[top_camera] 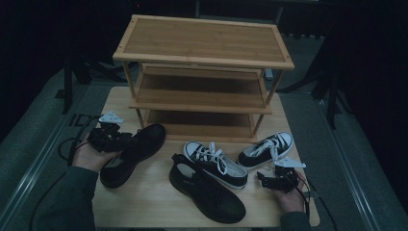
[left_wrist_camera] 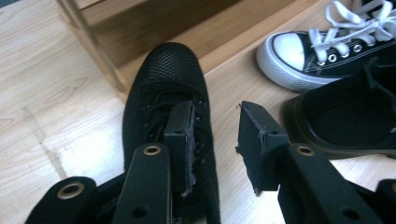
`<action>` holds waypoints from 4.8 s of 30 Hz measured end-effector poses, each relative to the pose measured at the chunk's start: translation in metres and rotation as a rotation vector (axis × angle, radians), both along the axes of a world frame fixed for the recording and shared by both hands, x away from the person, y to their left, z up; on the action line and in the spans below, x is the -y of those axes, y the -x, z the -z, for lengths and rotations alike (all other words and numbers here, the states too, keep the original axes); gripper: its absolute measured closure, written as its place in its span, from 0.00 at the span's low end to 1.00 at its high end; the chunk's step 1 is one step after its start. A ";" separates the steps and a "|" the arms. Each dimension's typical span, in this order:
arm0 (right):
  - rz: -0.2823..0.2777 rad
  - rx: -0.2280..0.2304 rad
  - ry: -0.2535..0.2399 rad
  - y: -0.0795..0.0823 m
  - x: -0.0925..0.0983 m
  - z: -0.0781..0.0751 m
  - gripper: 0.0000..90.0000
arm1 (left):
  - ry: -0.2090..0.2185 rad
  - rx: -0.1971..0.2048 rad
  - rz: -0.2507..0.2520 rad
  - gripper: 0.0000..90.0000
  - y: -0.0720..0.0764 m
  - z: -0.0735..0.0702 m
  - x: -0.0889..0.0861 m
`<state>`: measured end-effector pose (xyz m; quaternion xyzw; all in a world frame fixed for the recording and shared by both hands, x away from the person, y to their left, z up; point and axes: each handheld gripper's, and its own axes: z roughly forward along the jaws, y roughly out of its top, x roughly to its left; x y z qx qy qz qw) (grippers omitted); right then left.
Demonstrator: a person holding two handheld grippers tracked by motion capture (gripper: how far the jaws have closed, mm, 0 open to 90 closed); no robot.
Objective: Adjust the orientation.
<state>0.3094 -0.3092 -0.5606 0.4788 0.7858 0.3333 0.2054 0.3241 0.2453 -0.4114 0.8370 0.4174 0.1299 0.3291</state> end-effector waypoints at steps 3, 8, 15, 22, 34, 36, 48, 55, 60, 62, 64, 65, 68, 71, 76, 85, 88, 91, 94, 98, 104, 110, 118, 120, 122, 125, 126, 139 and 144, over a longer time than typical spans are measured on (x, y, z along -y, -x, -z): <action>-0.002 0.001 0.002 0.000 0.000 0.000 0.15 | 0.005 0.002 0.014 0.72 0.000 -0.002 0.006; -0.006 0.003 0.005 0.000 0.000 0.000 0.15 | -0.001 -0.004 0.048 0.72 0.000 -0.004 0.017; -0.005 0.003 0.004 0.000 0.000 0.000 0.15 | -0.010 -0.008 0.087 0.72 -0.002 -0.005 0.031; -0.005 0.003 0.004 0.000 0.000 0.000 0.15 | -0.017 -0.014 0.129 0.72 -0.004 -0.004 0.049; -0.006 0.004 0.003 0.000 0.000 0.000 0.15 | -0.036 -0.020 0.198 0.72 -0.006 -0.001 0.080; -0.006 0.004 0.003 0.000 0.000 0.000 0.15 | -0.037 -0.023 0.209 0.72 -0.007 0.000 0.085; -0.006 0.004 0.003 0.000 0.000 0.000 0.15 | -0.062 -0.038 0.273 0.72 -0.009 0.007 0.116; -0.006 0.004 0.003 0.000 0.000 0.000 0.15 | -0.075 -0.047 0.314 0.77 -0.010 0.010 0.131; -0.006 0.004 0.003 0.000 0.000 0.000 0.15 | -0.094 -0.058 0.350 0.84 -0.010 0.015 0.141; -0.007 0.003 0.004 0.000 0.000 0.000 0.15 | -0.105 -0.059 0.360 0.84 -0.010 0.017 0.145; -0.007 0.003 0.004 0.000 0.000 0.000 0.15 | -0.120 -0.059 0.361 0.85 -0.011 0.019 0.148; -0.007 0.003 0.004 0.000 0.000 0.000 0.15 | -0.119 -0.060 0.359 0.86 -0.011 0.020 0.149; -0.007 0.003 0.004 0.000 0.000 0.000 0.15 | -0.120 -0.066 0.361 0.86 -0.012 0.021 0.149; -0.007 0.003 0.004 0.000 0.000 0.000 0.15 | -0.120 -0.073 0.361 0.85 -0.012 0.022 0.148; -0.007 0.003 0.003 0.000 0.000 0.000 0.15 | -0.125 -0.080 0.359 0.80 -0.012 0.025 0.147; -0.007 0.003 0.003 0.000 0.000 0.000 0.15 | -0.130 -0.088 0.374 0.95 -0.011 0.025 0.145; -0.007 0.003 0.003 0.000 0.000 0.000 0.15 | -0.122 -0.093 0.375 0.96 -0.011 0.025 0.142; -0.007 0.002 0.003 0.000 0.000 0.000 0.15 | -0.114 -0.092 0.371 0.96 -0.009 0.026 0.137; -0.007 0.002 0.003 0.000 0.000 0.000 0.15 | -0.117 -0.095 0.366 0.96 -0.007 0.025 0.132; -0.007 0.002 0.003 0.000 0.000 0.000 0.15 | -0.128 -0.098 0.358 0.96 -0.004 0.024 0.125; -0.005 0.001 0.001 0.000 0.000 0.000 0.15 | -0.121 -0.104 0.357 0.96 0.000 0.024 0.115; -0.005 0.001 0.001 0.000 0.000 0.000 0.15 | -0.135 -0.109 0.346 0.96 0.003 0.023 0.106; -0.006 0.002 0.002 0.000 0.000 0.000 0.15 | -0.141 -0.119 0.316 0.96 0.010 0.023 0.083; -0.008 0.002 0.003 0.000 0.000 0.000 0.15 | -0.143 -0.124 0.304 0.96 0.012 0.023 0.075; -0.008 0.002 0.003 0.000 0.000 0.000 0.15 | -0.148 -0.125 0.287 0.96 0.014 0.022 0.068; -0.008 0.002 0.004 0.000 0.000 0.000 0.15 | -0.160 -0.123 0.256 0.96 0.016 0.022 0.055; -0.008 0.002 0.004 0.000 0.000 0.000 0.15 | -0.162 -0.124 0.249 0.96 0.016 0.022 0.052; -0.008 0.002 0.004 0.000 0.000 0.000 0.15 | -0.156 -0.111 0.243 0.85 0.022 0.019 0.039; -0.008 0.002 0.004 0.000 0.000 0.000 0.15 | -0.158 -0.092 0.276 0.77 0.017 0.018 0.055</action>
